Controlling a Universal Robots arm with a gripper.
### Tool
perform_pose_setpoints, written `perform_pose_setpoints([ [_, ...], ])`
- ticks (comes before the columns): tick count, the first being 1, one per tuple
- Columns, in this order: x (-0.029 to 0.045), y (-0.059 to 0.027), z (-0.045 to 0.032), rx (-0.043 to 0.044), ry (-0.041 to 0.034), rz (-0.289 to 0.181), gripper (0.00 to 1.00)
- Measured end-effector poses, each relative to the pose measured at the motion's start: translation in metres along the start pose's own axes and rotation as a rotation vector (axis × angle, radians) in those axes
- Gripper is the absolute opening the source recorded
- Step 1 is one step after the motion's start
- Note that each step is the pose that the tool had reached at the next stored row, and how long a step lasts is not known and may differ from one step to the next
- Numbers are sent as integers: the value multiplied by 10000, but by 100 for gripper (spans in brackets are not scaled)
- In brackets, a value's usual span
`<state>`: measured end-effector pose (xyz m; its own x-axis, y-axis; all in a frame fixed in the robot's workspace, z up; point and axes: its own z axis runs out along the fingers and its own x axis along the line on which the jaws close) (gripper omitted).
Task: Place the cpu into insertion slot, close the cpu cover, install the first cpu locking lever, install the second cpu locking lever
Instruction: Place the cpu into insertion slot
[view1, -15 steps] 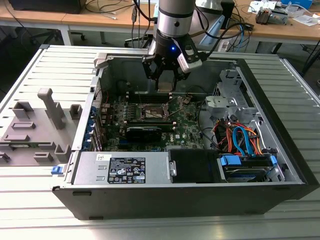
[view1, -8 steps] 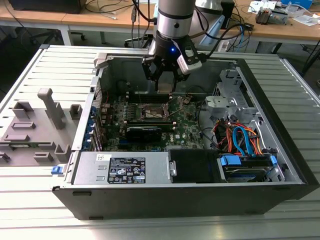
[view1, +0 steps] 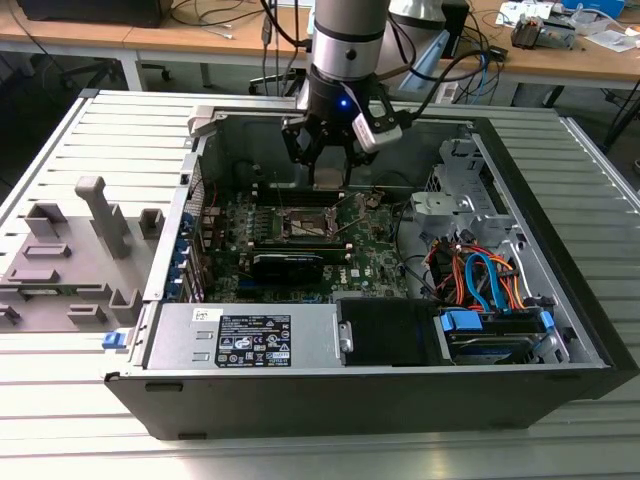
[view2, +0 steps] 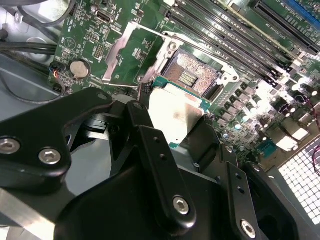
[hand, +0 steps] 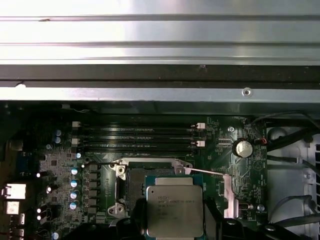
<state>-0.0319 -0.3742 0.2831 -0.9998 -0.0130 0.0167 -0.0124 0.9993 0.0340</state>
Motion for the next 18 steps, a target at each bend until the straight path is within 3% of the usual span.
perform_pose_setpoints([
  [18,30,-44,39,0,0,-1,55],
])
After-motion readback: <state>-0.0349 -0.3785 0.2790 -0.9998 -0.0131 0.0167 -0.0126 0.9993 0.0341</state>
